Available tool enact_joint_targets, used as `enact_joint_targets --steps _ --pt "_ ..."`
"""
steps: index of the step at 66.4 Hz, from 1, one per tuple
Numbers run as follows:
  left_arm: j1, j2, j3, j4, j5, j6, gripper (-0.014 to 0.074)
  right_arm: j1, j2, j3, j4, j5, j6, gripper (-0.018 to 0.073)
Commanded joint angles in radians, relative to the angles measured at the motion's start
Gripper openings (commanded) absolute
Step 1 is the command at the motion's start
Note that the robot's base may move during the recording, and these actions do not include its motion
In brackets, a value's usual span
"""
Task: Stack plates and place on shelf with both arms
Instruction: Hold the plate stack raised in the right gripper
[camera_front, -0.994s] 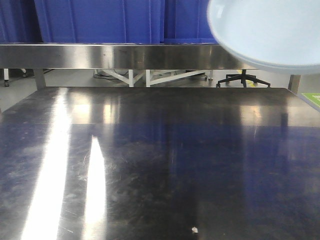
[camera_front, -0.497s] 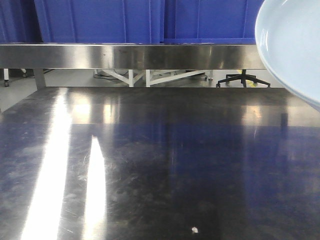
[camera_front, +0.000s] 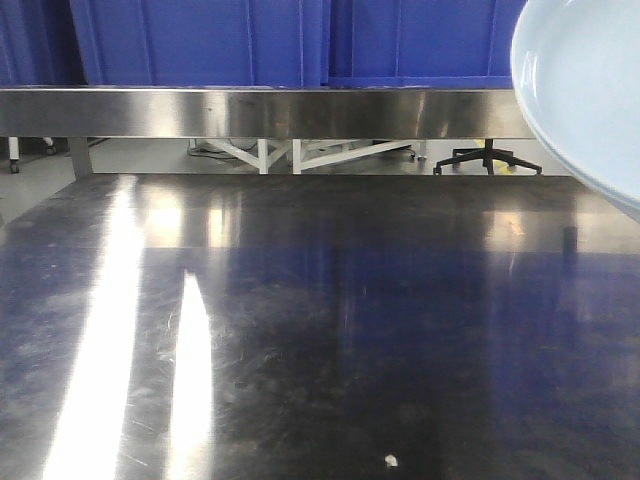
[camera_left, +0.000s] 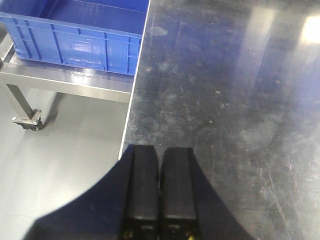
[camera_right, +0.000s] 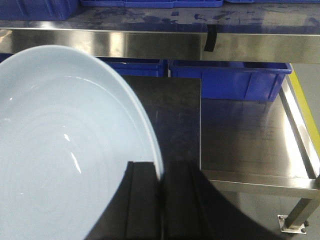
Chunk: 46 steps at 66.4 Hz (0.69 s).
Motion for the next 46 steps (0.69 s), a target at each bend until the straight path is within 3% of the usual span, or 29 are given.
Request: enact_joint_targets --steps 1,46 --pt "0.004 -0.004 -0.028 -0.001 -0.077 -0.009 0.0083 -0.008 0.001 -0.03 -0.007 -0.101 -0.006 0.0057" --pt "0.004 -0.004 -0.028 -0.001 -0.077 -0.009 0.0083 -0.008 0.001 -0.03 -0.007 -0.101 -0.006 0.0057"
